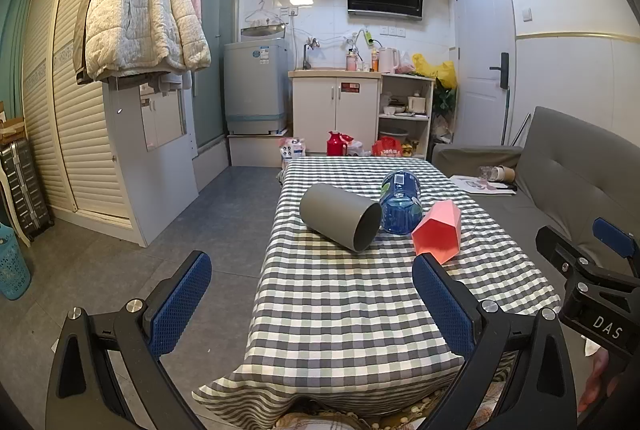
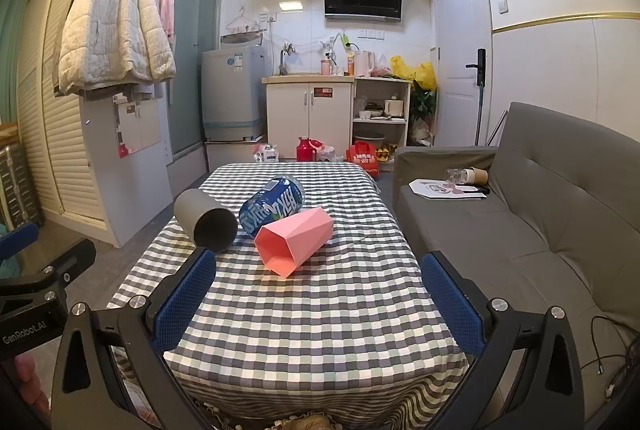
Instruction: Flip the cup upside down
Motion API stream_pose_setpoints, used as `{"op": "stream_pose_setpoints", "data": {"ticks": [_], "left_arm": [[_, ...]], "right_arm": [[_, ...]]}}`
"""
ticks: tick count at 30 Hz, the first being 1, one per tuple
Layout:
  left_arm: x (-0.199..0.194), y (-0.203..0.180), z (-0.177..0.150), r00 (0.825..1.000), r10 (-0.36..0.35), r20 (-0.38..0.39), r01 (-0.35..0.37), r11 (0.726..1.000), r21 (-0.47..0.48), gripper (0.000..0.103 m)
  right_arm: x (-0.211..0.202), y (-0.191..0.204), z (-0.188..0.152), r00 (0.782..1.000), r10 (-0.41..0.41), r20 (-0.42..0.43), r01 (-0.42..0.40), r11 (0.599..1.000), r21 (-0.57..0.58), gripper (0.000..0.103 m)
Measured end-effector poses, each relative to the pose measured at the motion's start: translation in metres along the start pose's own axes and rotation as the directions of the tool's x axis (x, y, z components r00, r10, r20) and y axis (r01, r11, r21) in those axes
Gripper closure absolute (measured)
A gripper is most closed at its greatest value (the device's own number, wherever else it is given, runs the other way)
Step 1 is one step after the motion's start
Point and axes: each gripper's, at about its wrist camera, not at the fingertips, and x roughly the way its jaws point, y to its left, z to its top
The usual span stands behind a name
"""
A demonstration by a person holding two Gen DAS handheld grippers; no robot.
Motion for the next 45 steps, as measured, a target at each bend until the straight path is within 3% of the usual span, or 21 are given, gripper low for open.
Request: {"op": "stream_pose_setpoints", "data": {"ticks": [45], "left_arm": [[-0.0015,0.0077,0.0020,1.000,0.010,-0.008,-0.010,1.000,0.000,0.000]], "right_arm": [[0.0053,-0.0024,-0.0023,1.000,0.000,-0.008,0.000,1.000,0.003,0.000]]}}
